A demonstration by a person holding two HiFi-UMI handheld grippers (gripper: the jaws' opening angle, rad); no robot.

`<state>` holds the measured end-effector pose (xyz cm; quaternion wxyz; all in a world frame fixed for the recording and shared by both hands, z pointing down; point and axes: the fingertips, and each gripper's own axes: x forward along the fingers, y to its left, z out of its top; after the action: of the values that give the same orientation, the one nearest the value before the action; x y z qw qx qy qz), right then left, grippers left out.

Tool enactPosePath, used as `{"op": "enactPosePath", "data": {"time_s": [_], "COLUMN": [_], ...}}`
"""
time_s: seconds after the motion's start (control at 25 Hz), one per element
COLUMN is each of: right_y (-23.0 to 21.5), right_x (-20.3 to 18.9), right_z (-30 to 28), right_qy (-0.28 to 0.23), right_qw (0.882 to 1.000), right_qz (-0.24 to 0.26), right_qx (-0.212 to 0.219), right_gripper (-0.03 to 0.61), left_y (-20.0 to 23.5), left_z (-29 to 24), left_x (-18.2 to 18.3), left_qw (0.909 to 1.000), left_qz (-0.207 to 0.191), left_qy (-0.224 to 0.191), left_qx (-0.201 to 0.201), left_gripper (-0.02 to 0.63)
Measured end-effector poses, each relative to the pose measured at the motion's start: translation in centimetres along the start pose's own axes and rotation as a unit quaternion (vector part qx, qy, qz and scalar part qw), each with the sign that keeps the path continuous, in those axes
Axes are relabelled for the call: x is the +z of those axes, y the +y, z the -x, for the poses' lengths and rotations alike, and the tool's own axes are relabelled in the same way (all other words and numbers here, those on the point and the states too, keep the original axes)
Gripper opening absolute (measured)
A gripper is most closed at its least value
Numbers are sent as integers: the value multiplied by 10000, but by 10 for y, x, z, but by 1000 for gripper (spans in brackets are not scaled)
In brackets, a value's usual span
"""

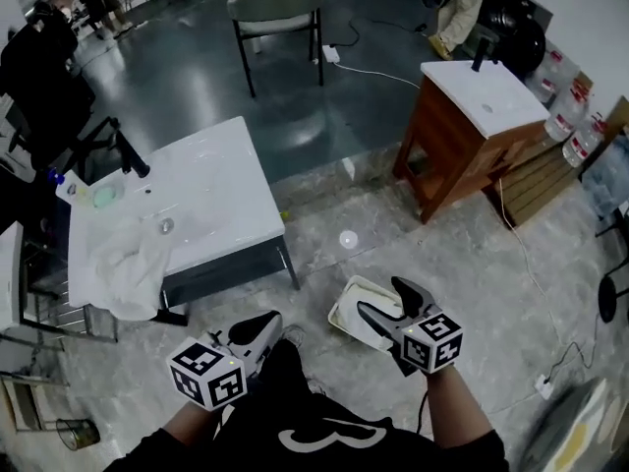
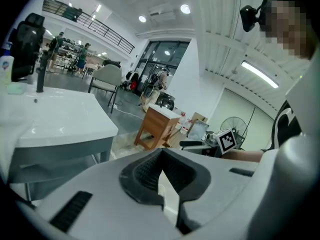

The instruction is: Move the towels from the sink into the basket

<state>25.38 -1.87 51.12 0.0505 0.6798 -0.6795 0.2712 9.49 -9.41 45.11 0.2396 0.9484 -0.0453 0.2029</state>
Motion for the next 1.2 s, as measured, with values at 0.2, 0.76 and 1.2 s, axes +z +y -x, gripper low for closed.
{"op": "enactPosePath", "data": {"time_s": [0.2,0.76,1.2], "right_y": [81,294,420], "right_x": [57,97,94], "right_z": [-15,-95,-171], "right_qy": [-211,-64,151], "right_qw": [9950,9311,8943], "right_qz": [505,1929,2653], "right_qx": [839,3095,3600], "right_gripper": [368,368,368], "left_y": [4,53,117], "left_z": [70,245,345], "left_x": [24,27,12], "left_qw": [9969,9543,9320], "left_qz": [13,385,734], "left_qy": [-639,-1802,-2009], "left_qx": [468,2353,2926], "left_gripper": [5,5,5]}}
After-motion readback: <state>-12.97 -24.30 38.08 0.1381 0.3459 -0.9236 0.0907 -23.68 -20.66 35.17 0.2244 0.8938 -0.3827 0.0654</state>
